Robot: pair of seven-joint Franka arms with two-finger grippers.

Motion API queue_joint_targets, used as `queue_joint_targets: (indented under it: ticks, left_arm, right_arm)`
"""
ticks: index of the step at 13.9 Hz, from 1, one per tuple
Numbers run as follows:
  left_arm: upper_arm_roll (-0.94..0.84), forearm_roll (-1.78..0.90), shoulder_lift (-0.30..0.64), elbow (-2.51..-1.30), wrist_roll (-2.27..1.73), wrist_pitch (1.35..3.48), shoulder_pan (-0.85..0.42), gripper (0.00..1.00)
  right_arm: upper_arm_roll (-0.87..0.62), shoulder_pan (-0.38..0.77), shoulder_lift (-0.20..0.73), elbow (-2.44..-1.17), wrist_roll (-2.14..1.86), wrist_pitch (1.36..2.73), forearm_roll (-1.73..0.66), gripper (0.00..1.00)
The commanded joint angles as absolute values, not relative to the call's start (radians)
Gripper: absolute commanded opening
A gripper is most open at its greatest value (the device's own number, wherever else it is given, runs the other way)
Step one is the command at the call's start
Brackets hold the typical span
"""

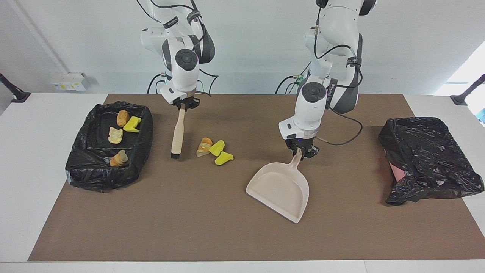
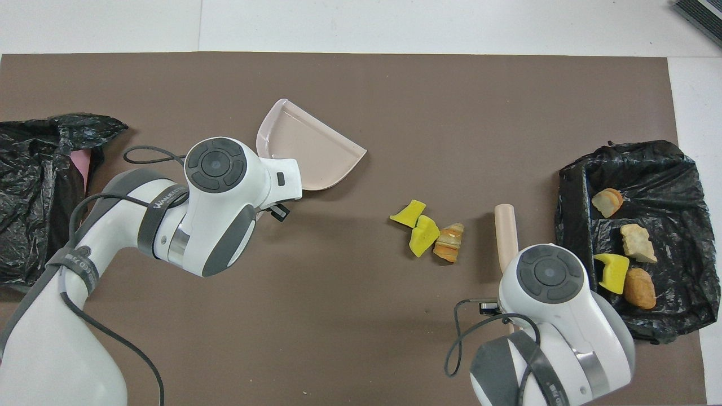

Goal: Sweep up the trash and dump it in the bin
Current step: 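Sweep the sponges toward the dustpan held by the left gripper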

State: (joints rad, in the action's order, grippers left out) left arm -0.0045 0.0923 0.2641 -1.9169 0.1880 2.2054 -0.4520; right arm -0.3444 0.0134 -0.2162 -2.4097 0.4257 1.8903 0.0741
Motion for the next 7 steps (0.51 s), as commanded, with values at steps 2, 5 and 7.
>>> queue_joint_targets:
  ticks: [2, 5, 7]
  left_arm:
    - [-0.002, 0.078, 0.226, -1.980, 0.203, 2.241, -0.459, 0.24]
    - [-0.002, 0.078, 0.218, -1.987, 0.206, 2.218, -0.454, 0.00]
    - [-0.002, 0.080, 0.221, -1.965, 0.353, 2.189, -0.446, 0.00]
  right_arm:
    - [-0.350, 0.024, -0.149, -2.411, 0.388, 1.982, -0.060, 0.00]
    - [-0.350, 0.035, -0.146, -2.410, 0.391, 2.002, -0.066, 0.00]
    - [-0.350, 0.057, -0.146, -2.407, 0.416, 2.006, -0.069, 0.00]
